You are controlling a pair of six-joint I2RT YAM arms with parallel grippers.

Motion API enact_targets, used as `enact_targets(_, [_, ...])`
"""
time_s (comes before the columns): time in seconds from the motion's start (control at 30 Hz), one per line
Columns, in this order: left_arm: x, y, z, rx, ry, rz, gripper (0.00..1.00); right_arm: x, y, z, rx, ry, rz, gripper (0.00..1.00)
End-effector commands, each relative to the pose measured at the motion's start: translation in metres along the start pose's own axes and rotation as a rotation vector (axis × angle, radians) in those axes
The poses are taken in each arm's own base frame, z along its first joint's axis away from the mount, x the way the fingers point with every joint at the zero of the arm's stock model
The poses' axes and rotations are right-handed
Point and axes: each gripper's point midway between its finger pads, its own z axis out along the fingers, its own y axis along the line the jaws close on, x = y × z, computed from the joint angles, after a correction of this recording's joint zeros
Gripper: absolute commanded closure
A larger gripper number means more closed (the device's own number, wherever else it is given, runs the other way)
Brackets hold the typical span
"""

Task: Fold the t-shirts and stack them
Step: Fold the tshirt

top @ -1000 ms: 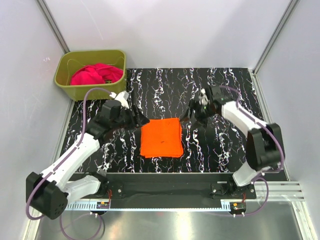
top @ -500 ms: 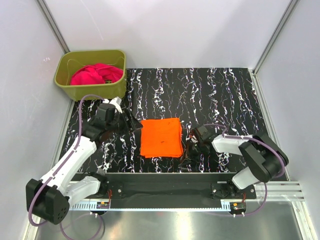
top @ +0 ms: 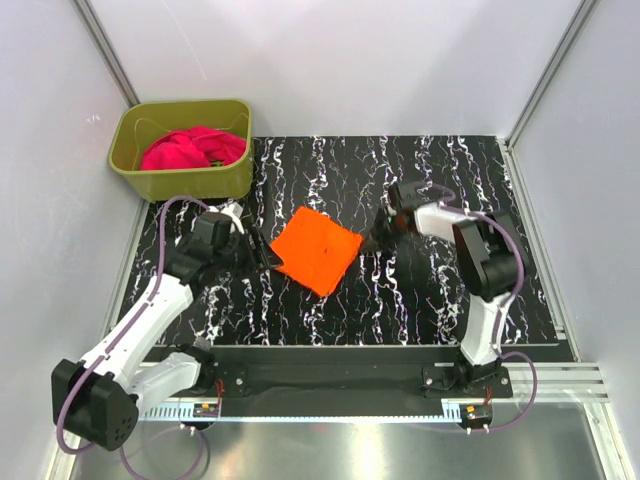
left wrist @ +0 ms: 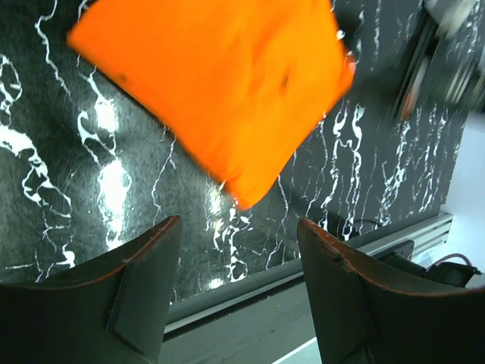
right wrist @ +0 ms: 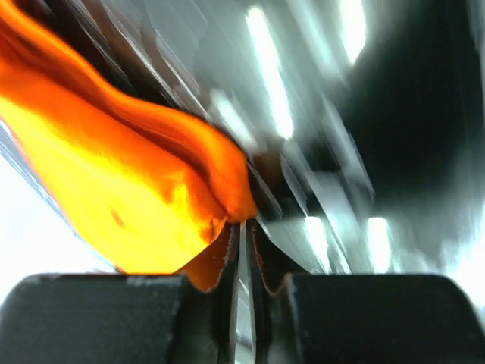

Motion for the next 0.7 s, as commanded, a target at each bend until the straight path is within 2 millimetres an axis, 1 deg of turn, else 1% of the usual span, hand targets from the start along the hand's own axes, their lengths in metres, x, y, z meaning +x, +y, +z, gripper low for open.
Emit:
enact_targets(0.0, [-0.003,-0.004,0.0,0.018,0.0,0.002,0.34,-0.051,0.024,0.006,0.041,-0.029,-0.197,0.84])
enact_targets(0.03, [-0.007,-0.007,-0.001,0.02,-0.007,0.015,0.33,-0.068,0.052,-0.002,-0.008,-0.056,-0.23,0.83])
enact_targets(0.07, [-0.011,-0.007,0.0,0.015,-0.012,0.023,0.33,-0.068,0.051,-0.005,0.014,-0.036,-0.229,0.82])
enact_targets(0.13, [-0.02,-0.012,0.008,0.017,-0.01,0.052,0.33,-0.077,0.059,-0.017,0.028,-0.07,-0.245,0.75])
enact_targets(0.17, [-0.019,-0.018,0.012,0.05,0.011,0.067,0.32,-0.075,0.056,-0.023,0.049,-0.071,-0.238,0.7])
enact_targets(0.2, [-0.023,-0.021,0.023,0.056,0.04,0.072,0.33,-0.076,0.058,-0.035,0.054,-0.099,-0.241,0.62])
enact_targets(0.23, [-0.028,-0.026,0.028,0.077,0.041,0.096,0.34,-0.072,0.051,-0.038,0.073,-0.097,-0.235,0.58])
enact_targets(0.27, [-0.03,-0.03,0.033,0.094,0.054,0.104,0.36,-0.07,0.049,-0.043,0.078,-0.105,-0.239,0.55])
enact_targets(0.3, [-0.036,-0.032,0.045,0.095,0.069,0.107,0.4,-0.066,0.055,-0.052,0.055,-0.113,-0.265,0.51])
enact_targets(0.33, [-0.045,-0.038,0.051,0.122,0.047,0.122,0.41,-0.063,0.055,-0.054,0.044,-0.104,-0.273,0.46])
enact_targets(0.37, [-0.051,-0.039,0.058,0.134,0.049,0.111,0.43,-0.061,0.059,-0.056,0.022,-0.1,-0.294,0.44])
enact_targets(0.4, [-0.061,-0.045,0.062,0.159,0.039,0.106,0.45,-0.055,0.068,-0.056,-0.03,-0.063,-0.311,0.43])
enact_targets(0.43, [-0.067,-0.044,0.079,0.173,0.048,0.087,0.49,-0.053,0.077,-0.056,-0.076,-0.045,-0.326,0.43])
enact_targets(0.47, [-0.071,-0.048,0.085,0.207,0.061,0.076,0.52,-0.053,0.082,-0.047,-0.115,-0.018,-0.323,0.43])
enact_targets(0.5, [-0.081,-0.057,0.089,0.24,0.053,0.078,0.55,-0.047,0.094,-0.046,-0.18,0.032,-0.316,0.45])
enact_targets(0.53, [-0.084,-0.057,0.108,0.257,0.068,0.06,0.6,-0.048,0.103,-0.045,-0.225,0.049,-0.306,0.5])
enact_targets(0.57, [-0.086,-0.064,0.112,0.301,0.085,0.059,0.62,-0.052,0.116,-0.037,-0.289,0.051,-0.265,0.63])
enact_targets(0.6, [-0.095,-0.072,0.117,0.328,0.081,0.063,0.63,-0.049,0.126,-0.036,-0.362,0.09,-0.242,0.73])
enact_targets(0.63, [-0.102,-0.078,0.122,0.356,0.064,0.071,0.64,-0.047,0.13,-0.032,-0.401,0.107,-0.218,0.77])
enact_targets(0.67, [-0.101,-0.072,0.136,0.35,0.085,0.058,0.67,-0.056,0.142,-0.026,-0.462,0.097,-0.184,0.87])
